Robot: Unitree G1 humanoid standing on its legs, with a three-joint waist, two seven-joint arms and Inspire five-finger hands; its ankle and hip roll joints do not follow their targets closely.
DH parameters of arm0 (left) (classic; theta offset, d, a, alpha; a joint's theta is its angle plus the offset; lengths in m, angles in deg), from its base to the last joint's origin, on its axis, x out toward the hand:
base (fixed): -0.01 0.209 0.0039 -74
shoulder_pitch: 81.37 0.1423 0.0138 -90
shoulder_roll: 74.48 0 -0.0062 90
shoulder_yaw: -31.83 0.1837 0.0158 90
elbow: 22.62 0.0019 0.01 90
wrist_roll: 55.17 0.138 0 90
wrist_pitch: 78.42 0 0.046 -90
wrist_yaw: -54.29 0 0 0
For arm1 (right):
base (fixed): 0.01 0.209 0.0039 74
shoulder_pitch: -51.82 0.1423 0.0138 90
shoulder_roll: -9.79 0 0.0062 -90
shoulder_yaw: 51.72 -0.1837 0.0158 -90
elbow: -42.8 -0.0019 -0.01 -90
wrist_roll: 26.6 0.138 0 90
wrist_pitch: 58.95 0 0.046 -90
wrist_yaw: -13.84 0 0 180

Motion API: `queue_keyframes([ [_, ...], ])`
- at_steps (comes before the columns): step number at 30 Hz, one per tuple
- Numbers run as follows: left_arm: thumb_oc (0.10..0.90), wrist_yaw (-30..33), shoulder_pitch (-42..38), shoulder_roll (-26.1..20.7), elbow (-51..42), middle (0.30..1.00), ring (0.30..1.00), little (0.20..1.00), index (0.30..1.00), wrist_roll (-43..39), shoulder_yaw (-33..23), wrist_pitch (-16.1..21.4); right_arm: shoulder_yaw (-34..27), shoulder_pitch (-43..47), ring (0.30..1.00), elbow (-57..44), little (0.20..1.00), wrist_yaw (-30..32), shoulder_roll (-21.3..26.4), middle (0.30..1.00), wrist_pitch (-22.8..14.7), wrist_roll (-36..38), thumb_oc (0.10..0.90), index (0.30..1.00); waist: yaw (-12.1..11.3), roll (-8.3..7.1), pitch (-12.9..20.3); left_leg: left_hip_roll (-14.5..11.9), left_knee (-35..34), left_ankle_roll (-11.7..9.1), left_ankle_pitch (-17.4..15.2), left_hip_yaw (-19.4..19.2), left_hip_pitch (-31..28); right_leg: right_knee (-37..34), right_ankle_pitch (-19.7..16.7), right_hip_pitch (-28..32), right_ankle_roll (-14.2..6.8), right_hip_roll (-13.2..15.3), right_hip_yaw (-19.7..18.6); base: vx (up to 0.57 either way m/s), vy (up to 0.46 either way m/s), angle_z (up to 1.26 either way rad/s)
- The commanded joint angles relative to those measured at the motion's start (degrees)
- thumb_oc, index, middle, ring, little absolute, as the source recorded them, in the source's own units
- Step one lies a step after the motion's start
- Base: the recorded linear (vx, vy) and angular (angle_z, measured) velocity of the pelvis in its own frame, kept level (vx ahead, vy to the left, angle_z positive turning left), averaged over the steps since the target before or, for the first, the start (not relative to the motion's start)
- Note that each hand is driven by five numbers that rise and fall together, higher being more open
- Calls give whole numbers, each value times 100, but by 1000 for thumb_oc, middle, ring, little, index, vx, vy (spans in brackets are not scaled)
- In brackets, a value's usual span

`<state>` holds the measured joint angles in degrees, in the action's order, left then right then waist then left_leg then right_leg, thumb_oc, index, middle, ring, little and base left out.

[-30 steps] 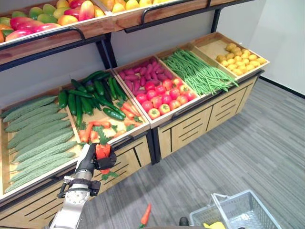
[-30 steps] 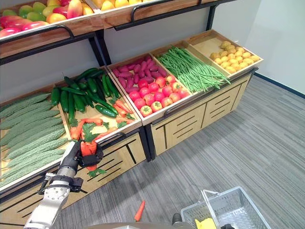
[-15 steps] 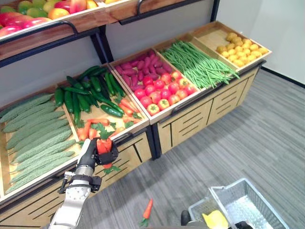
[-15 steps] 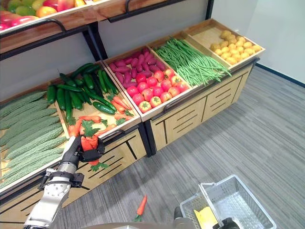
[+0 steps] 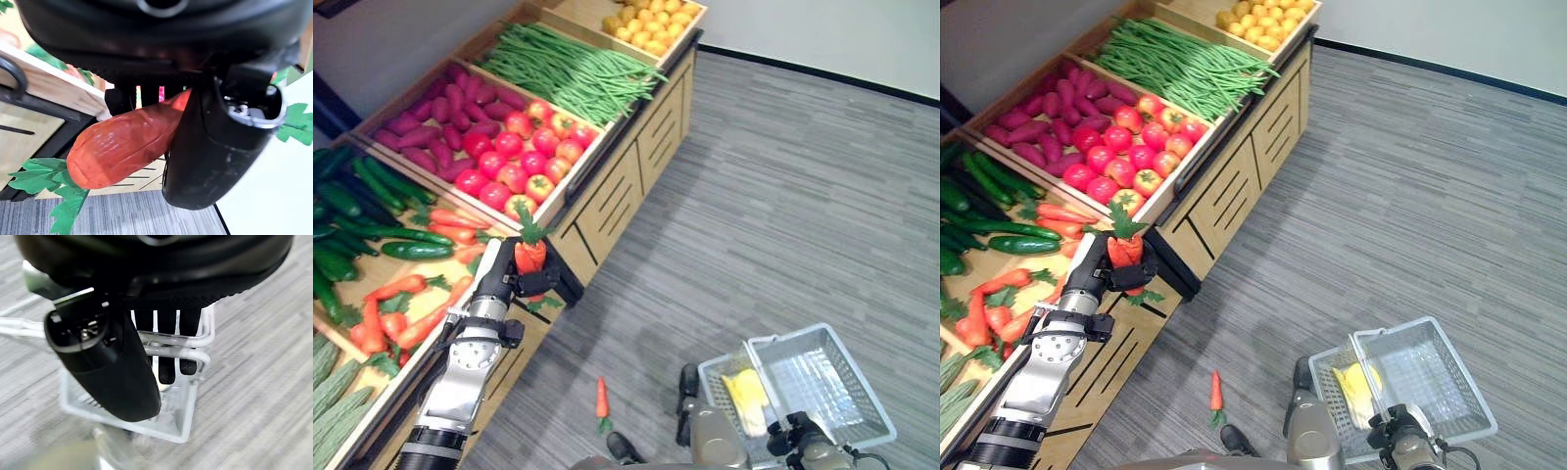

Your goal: Get the vegetables into the basket

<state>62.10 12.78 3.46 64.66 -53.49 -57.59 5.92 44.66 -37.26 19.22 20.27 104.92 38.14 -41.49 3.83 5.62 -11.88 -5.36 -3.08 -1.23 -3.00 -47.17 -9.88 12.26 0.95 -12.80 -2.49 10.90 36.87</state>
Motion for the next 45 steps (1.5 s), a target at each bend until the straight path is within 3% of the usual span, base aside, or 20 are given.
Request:
queue_keyframes([
  [1, 400, 343, -12, -319, -810, 300, 300, 300, 300, 178, -619, 402, 390, -4, 300, 84, 300, 58, -127, 300, -92, -430, 400, 300, -59, -254, 437, 468, 175, 502, -544, 860, 554, -856, -250, 1047, -564, 187, -431, 43, -202, -120],
  [4, 400, 276, 76, -250, -816, 300, 300, 300, 300, 232, -648, 396, 216, -84, 300, 16, 300, 103, -110, 300, -83, -279, 400, 300, -12, -282, 500, 438, 273, 485, -609, 814, 493, -976, -389, 1054, -616, 157, -629, 59, -184, -52],
  [8, 400, 281, 43, -150, -726, 300, 300, 300, 300, 202, -569, 373, 128, -135, 300, -41, 300, 145, -60, 300, -104, -146, 400, 300, 98, -229, 502, 301, 537, 388, -691, 853, 462, -1095, -223, 1216, -545, 23, -718, 93, -209, -16],
  [16, 400, 360, 85, 8, -524, 300, 300, 300, 300, 132, -510, 327, -87, -115, 300, -101, 300, 301, 40, 300, -136, 228, 400, 300, 226, -41, 450, 158, 249, 80, -330, 731, 375, -1130, 29, 1106, -403, -266, -917, 108, -203, -12],
  [21, 400, 376, 91, 51, -397, 300, 300, 300, 300, 126, -492, 338, -64, -88, 300, -79, 300, 337, 125, 300, -173, 262, 400, 300, 199, -126, 332, -140, 779, -119, -330, 719, 510, -1031, 280, 1079, -243, -392, -931, 136, -265, -5],
  [22, 400, 413, 105, 47, -346, 300, 300, 300, 300, 134, -532, 336, 5, -74, 300, -74, 300, 344, 174, 300, -192, 238, 400, 300, 98, -272, 222, -459, 1562, -370, -107, 849, 723, -1045, 457, 1159, -91, -517, -988, 176, -353, -7],
  [24, 400, 476, 86, 53, -281, 300, 300, 300, 300, 109, -542, 342, 35, -61, 300, -81, 300, 345, 230, 300, -211, 242, 400, 300, -45, -375, 99, -581, 2104, -541, 194, 1330, 951, -1079, 539, 1238, 21, -630, -1058, 187, -312, -3],
  [25, 400, 521, 79, 79, -250, 300, 300, 300, 300, 62, -550, 361, 46, -28, 300, -79, 300, 347, 277, 300, -217, 237, 400, 300, -130, -447, 37, -568, 2407, -558, 265, 1765, 1137, -1088, 591, 1265, 81, -696, -1144, 99, -127, -21],
  [26, 400, 524, 72, 76, -245, 300, 300, 300, 300, 61, -548, 364, 44, -23, 300, -77, 300, 346, 275, 300, -218, 237, 400, 300, -120, -445, 37, -585, 2449, -559, 252, 1780, 1165, -1092, 600, 1263, 93, -704, -1130, 96, -88, -33],
  [27, 400, 587, 71, 96, -204, 300, 300, 300, 300, 48, -595, 364, 73, -1, 300, -64, 300, 340, 288, 300, -228, 271, 400, 300, -212, -552, -2, -405, 2515, -401, 79, 2437, 1426, -1110, 604, 1227, 116, -773, -1285, 45, -21, -43],
  [28, 400, 589, 69, 93, -202, 300, 300, 300, 300, 48, -595, 365, 75, 3, 300, -61, 300, 341, 285, 300, -229, 273, 400, 300, -201, -555, 6, -394, 2509, -388, 78, 2446, 1438, -1110, 601, 1218, 111, -765, -1275, 105, 46, -38],
  [29, 400, 631, 92, 100, -214, 300, 300, 300, 300, 40, -636, 373, 48, -3, 300, -12, 300, 346, 276, 300, -233, 340, 400, 300, -178, -651, 22, -276, 1856, -219, -119, 2656, 1445, -1061, 557, 1129, 43, -738, -1337, 94, 95, -46],
  [30, 400, 644, 104, 106, -217, 300, 300, 300, 300, 55, -643, 372, 31, -23, 300, 17, 300, 347, 274, 300, -225, 371, 400, 300, -162, -684, 39, -303, 1529, -183, -179, 2669, 1412, -1048, 563, 1114, 37, -727, -1365, 141, 148, -41],
  [33, 400, 664, 150, 137, -231, 300, 300, 300, 300, 16, -645, 420, -9, -66, 300, 104, 300, 381, 331, 300, -219, 404, 400, 300, -194, -745, 41, -302, 730, -201, 110, 3008, 1438, -1001, 611, 1097, 50, -674, -1411, 98, 150, -16],
  [34, 400, 688, 189, 167, -201, 300, 300, 300, 300, -32, -671, 451, 19, -78, 300, 149, 300, 378, 390, 300, -236, 351, 400, 300, -237, -769, 37, -328, 129, -216, 497, 3514, 1467, -1003, 657, 1121, 132, -639, -1421, 119, 232, 2],
  [35, 400, 707, 211, 178, -197, 300, 300, 300, 300, -39, -688, 476, 16, -76, 300, 183, 300, 383, 414, 300, -242, 328, 400, 300, -262, -752, 31, -325, -137, -248, 672, 3814, 1439, -995, 658, 1142, 137, -616, -1459, 164, 367, -2],
  [38, 400, 747, 235, 164, -175, 300, 300, 300, 300, -35, -707, 509, -1, -32, 300, 306, 300, 379, 474, 300, -255, 315, 400, 300, -399, -673, 18, -178, -4, -288, 615, 4770, 1559, -900, 636, 1175, 68, -475, -1810, 184, 479, -52],
  [41, 400, 707, 196, 71, -182, 300, 300, 300, 300, -38, -663, 526, -50, 13, 300, 365, 300, 303, 459, 300, -251, 234, 400, 300, -408, -644, 64, 123, 762, -17, -52, 4728, 1702, -804, 518, 1258, -125, -173, -2130, 241, 634, -49],
  [45, 400, 702, 52, -252, -188, 300, 300, 300, 300, 81, -605, 516, -184, 171, 300, 366, 300, 359, 407, 300, -205, 370, 400, 300, -486, -638, 42, 478, 1002, 412, -380, 4436, 1784, -674, -165, 997, -356, 209, -2393, 139, 664, -47],
])
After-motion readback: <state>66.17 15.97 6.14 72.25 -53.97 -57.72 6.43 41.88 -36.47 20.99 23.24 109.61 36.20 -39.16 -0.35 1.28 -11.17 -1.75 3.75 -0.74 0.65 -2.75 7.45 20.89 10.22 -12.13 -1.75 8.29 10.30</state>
